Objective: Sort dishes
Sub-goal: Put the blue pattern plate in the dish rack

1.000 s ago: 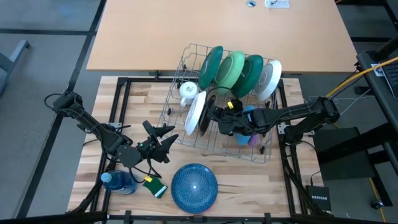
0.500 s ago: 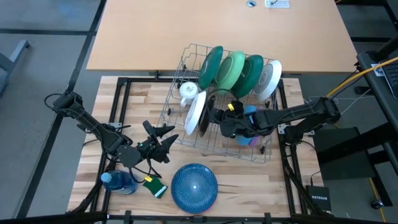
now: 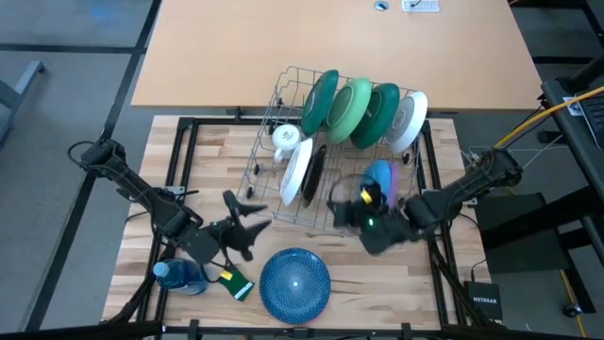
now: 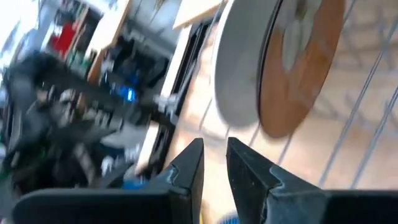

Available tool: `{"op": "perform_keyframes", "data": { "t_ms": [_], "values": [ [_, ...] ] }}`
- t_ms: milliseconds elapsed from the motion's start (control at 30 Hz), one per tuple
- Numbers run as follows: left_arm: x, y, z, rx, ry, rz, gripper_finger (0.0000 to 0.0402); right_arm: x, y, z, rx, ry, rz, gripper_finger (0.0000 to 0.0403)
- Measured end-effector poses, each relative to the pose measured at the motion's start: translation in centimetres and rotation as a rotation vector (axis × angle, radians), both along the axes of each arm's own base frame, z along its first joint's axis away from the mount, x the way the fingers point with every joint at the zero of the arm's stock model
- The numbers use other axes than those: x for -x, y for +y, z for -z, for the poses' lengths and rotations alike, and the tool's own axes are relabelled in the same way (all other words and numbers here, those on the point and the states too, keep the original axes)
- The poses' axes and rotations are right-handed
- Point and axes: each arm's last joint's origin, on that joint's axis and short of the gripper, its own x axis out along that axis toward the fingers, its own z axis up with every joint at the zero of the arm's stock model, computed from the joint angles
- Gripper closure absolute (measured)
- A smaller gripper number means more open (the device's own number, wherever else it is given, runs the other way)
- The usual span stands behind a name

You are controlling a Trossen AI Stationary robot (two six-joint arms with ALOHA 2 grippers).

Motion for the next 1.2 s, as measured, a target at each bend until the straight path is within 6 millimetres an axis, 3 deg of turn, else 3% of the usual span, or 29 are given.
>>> {"op": "perform_keyframes", "data": {
  "t_ms": [267, 367, 567, 833, 1033, 1200],
  "values": [
    [0.8, -2.3, 1.8, 0.376, 0.160, 0.396, 0.0215, 0.9, 6.6, 2.1, 0.042, 0.019, -0.221, 0.0329],
    [0.6, -3.6, 3.1, 0.413, 0.235, 0.474, 0.0215, 0.7, 8.8, 3.3, 0.074, 0.028, -0.298, 0.0329],
    [0.1, -6.4, 7.5, 0.283, 0.444, 0.597, 0.0215, 0.0, 12.2, 7.0, 0.083, 0.099, -0.409, 0.0329],
    [0.4, -9.0, 12.7, 0.035, 0.634, 0.709, 0.0215, -0.7, 14.4, 11.7, 0.085, 0.245, -0.508, 0.0329],
    [0.0, -9.3, 15.3, -0.134, 0.702, 0.697, 0.0215, -1.1, 14.7, 13.4, 0.106, 0.283, -0.506, 0.0329],
    [-0.7, -9.1, 16.1, -0.186, 0.704, 0.690, 0.0215, -1.1, 14.7, 13.5, 0.110, 0.286, -0.505, 0.0329]
  ]
}}
